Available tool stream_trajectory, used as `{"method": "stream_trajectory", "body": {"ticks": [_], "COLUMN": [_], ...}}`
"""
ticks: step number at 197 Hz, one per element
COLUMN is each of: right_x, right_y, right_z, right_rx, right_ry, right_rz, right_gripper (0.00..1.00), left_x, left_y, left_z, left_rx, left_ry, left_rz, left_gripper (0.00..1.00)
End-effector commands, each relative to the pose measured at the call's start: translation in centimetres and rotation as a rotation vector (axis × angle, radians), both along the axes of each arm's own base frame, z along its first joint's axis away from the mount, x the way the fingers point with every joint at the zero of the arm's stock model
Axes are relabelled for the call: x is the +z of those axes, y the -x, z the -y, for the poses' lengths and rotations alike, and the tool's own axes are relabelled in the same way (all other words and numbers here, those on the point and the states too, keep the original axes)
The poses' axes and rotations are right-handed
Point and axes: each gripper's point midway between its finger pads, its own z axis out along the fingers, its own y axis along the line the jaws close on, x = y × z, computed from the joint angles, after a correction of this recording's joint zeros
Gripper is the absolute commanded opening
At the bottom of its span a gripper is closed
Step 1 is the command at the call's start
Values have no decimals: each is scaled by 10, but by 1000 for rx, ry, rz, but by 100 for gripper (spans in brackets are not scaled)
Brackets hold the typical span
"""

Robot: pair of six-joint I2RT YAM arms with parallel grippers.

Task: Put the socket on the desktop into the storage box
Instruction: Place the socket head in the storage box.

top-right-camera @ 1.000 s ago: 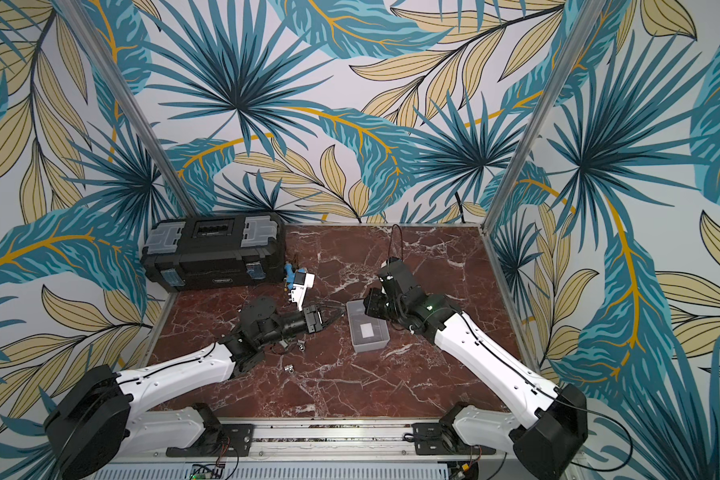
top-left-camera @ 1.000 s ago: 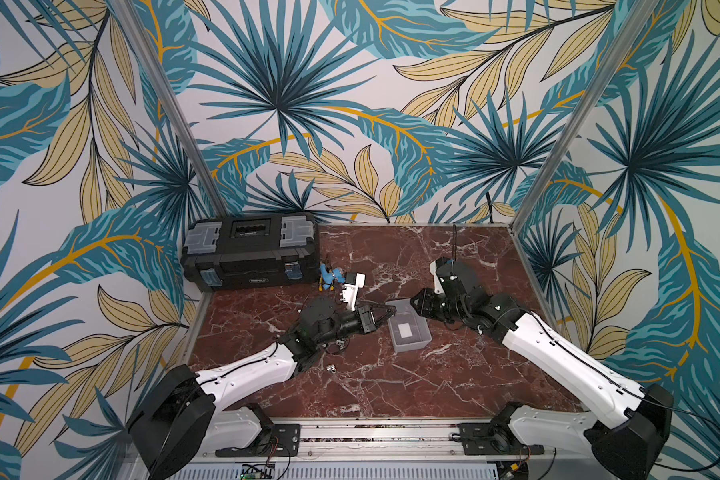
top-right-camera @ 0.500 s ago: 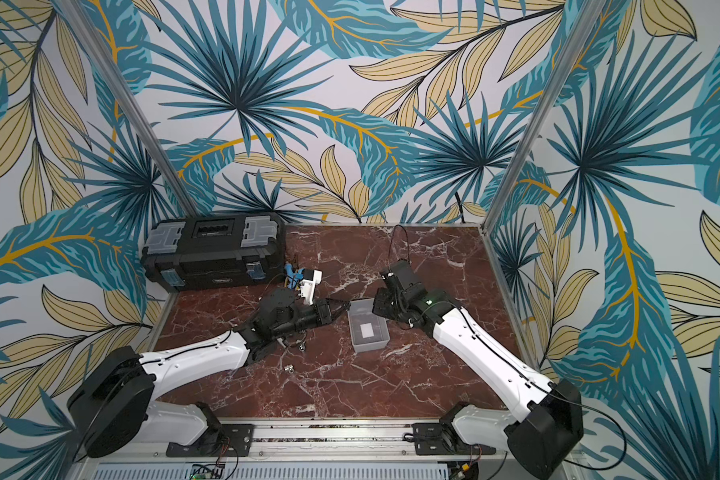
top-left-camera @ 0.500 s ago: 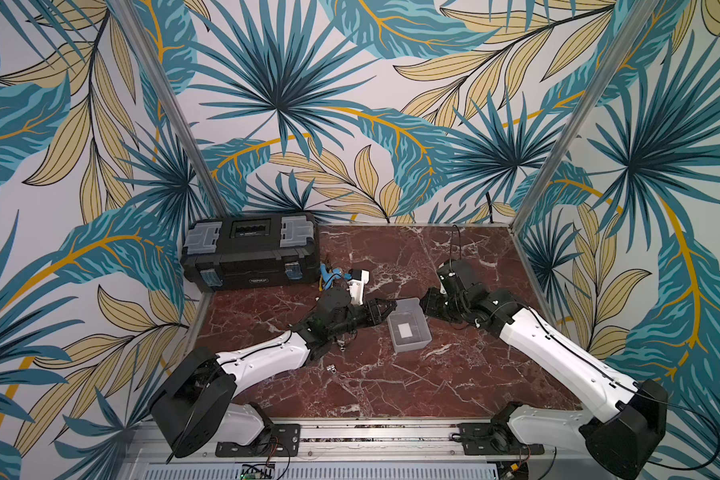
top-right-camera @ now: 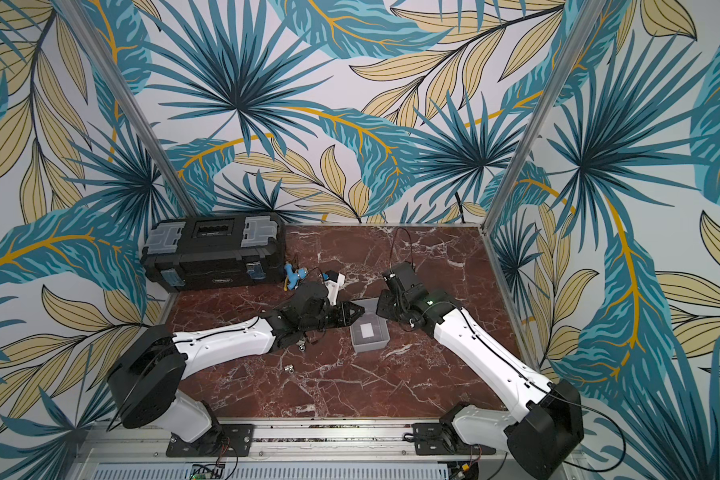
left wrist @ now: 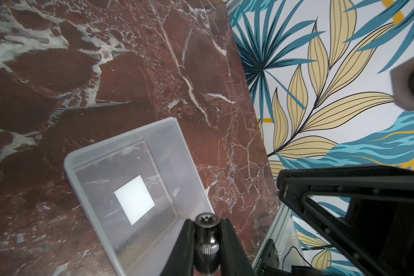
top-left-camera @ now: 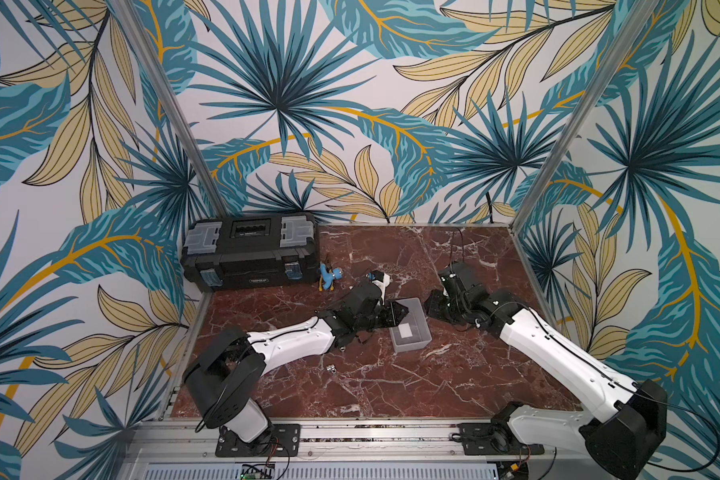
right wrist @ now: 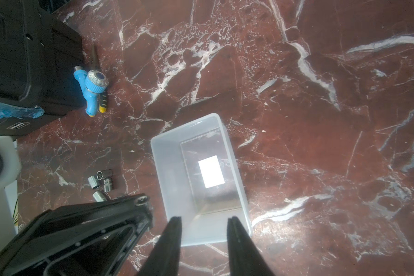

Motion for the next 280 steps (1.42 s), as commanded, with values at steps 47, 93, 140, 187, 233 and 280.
{"method": "stream_trajectory", "body": {"ticks": [47,93,140,187,233,280], "right_x": [-14,-19,-18,-18,-17,-18], "right_y": [10,10,7,7,7,8], "right_z": [5,9,7,6,5,4], "right_rx": [-7,-14,-8,-1,0,4], "right_ry": [14,38,39,37,34,26], "right_rz": [-51,-54,-52,-57,-55,-63], "right_gripper": [37,37,37,37,37,37], "left_x": [5,-2,-8,-9,-11,-12], "left_y": [-6,-5,-4,-5,-4,-3], "left_z": [17,22,22,26,29,34], "left_rx": [-15,-23,-19,-19,-24,-35], "left_ry": [-62,-109,-147,-178,-195,-209], "left_rz": [32,37,48,56,62,73], "left_gripper": [0,0,0,0,0,0]}}
